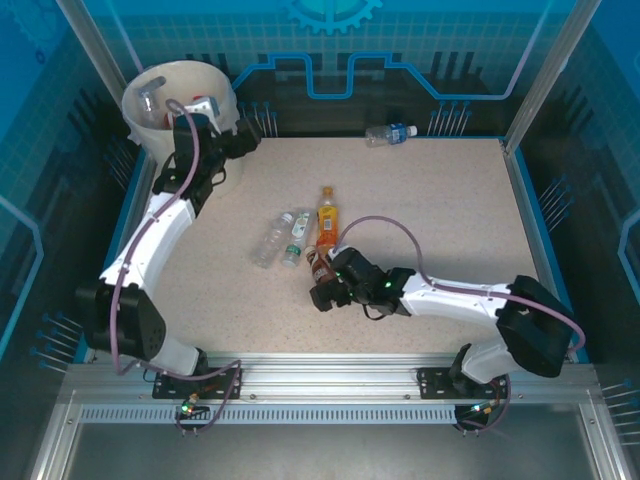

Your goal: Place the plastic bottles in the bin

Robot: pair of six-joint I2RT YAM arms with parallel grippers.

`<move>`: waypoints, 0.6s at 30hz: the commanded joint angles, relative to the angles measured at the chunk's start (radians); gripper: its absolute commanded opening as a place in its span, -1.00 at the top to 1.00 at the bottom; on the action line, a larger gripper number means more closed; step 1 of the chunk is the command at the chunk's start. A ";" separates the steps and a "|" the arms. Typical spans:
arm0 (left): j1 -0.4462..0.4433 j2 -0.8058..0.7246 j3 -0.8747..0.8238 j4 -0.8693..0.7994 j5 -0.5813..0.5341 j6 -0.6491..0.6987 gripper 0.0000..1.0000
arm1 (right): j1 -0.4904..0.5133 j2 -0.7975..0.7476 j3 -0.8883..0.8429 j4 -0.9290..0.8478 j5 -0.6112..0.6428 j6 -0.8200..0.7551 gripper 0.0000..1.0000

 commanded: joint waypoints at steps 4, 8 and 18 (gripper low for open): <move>-0.003 -0.116 -0.129 0.005 0.205 -0.151 -0.98 | 0.019 0.097 0.059 -0.024 0.071 0.029 -0.95; -0.003 -0.155 -0.179 -0.024 0.211 -0.141 -0.98 | 0.022 0.118 0.063 -0.018 0.060 -0.003 -0.82; -0.003 -0.152 -0.225 -0.026 0.279 -0.164 -0.98 | 0.025 0.212 0.141 -0.077 0.049 -0.023 -0.56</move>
